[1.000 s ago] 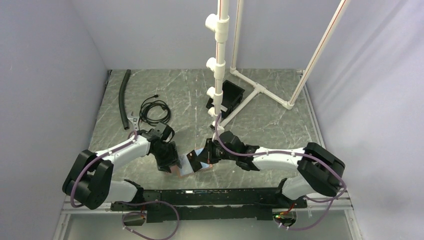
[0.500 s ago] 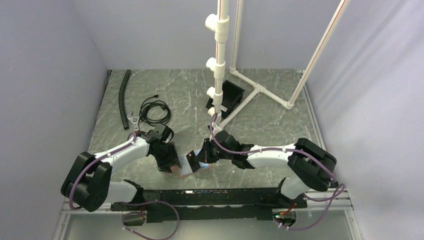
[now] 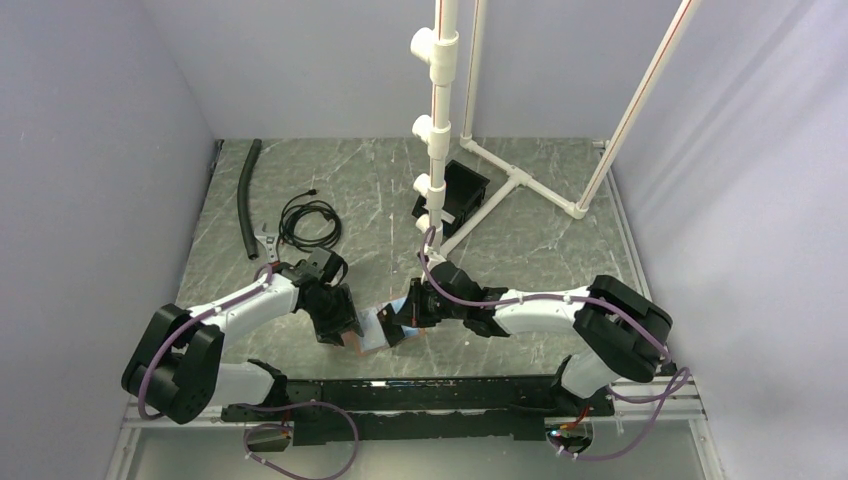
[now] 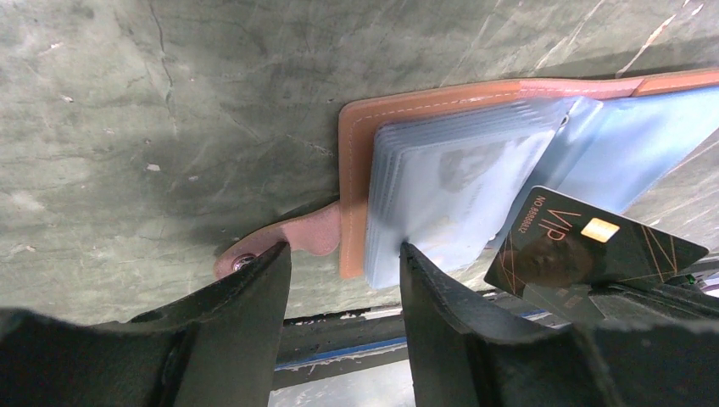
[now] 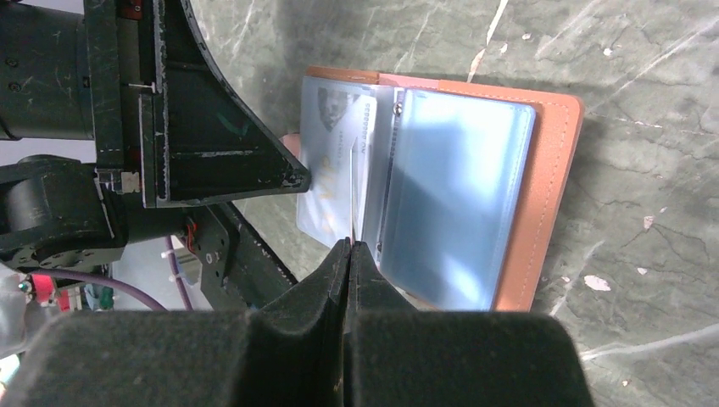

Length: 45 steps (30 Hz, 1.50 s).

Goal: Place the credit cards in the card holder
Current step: Insert the credit card into the card holder.

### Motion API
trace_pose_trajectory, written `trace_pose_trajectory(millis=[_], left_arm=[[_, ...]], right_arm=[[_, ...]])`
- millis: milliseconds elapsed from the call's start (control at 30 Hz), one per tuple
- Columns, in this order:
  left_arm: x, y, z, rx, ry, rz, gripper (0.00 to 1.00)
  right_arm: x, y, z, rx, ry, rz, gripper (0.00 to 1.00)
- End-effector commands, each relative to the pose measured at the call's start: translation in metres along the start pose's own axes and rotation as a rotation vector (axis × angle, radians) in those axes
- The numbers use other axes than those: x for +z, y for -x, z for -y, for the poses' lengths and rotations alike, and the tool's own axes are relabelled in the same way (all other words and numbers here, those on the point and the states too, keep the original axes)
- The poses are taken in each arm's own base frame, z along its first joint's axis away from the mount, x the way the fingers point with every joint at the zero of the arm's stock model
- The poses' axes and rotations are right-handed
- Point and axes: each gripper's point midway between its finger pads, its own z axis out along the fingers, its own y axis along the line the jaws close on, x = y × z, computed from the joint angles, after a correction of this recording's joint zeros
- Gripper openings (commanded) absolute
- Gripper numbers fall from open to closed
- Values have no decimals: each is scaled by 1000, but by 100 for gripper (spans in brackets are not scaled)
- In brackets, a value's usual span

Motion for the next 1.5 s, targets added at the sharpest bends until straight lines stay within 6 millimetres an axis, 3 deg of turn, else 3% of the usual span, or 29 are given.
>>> trace_pose_trajectory(millis=[0, 400, 1100, 1467], left_arm=[[13, 2, -34, 1, 130, 41, 55], [13, 1, -34, 1, 127, 42, 55], [13, 0, -33, 4, 124, 38, 56], [14, 0, -34, 2, 129, 37, 56]], right_arm=[[2, 5, -6, 7, 25, 3, 0], [12, 1, -3, 25, 33, -33, 0], [32, 25, 7, -35, 22, -24, 0], [38, 22, 16, -21, 19, -11, 0]])
